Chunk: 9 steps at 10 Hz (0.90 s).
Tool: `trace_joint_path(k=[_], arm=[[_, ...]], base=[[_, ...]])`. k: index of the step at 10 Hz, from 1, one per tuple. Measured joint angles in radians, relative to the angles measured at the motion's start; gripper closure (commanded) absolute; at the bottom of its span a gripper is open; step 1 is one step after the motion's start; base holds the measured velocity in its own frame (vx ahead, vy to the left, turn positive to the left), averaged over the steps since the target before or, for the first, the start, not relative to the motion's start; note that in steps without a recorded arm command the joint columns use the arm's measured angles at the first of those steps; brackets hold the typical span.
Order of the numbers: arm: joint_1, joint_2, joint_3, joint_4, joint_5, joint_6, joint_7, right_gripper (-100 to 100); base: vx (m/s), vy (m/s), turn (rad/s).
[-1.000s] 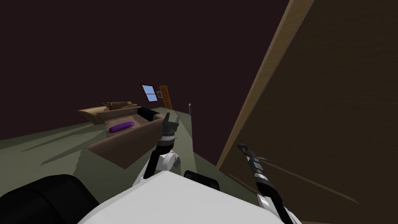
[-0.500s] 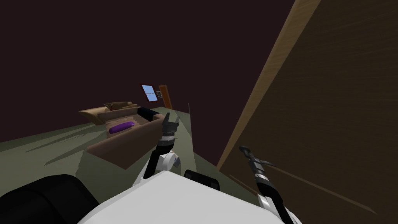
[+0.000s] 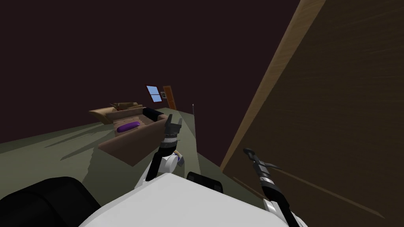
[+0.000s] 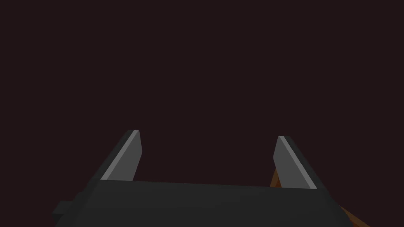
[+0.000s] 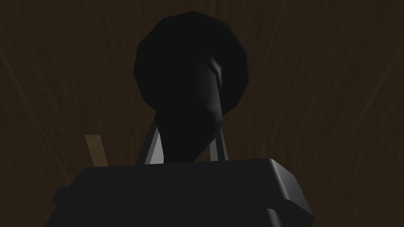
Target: Pull the door open
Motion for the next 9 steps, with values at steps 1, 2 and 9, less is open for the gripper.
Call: trace_joint_path(k=[1, 2, 9], arm=[[0.004, -0.007, 0.006, 0.002, 0.002, -0.009, -0.009, 100], [0.014, -0.014, 0.013, 0.001, 0.005, -0.017, -0.017, 100], [0.075, -0.058, 0.068, -0.010, 0.023, -0.073, -0.085, 100]], base=[[-0.200, -0.015, 0.118], [-0.216, -0.056, 0.125], [-0.197, -0.053, 0.132]])
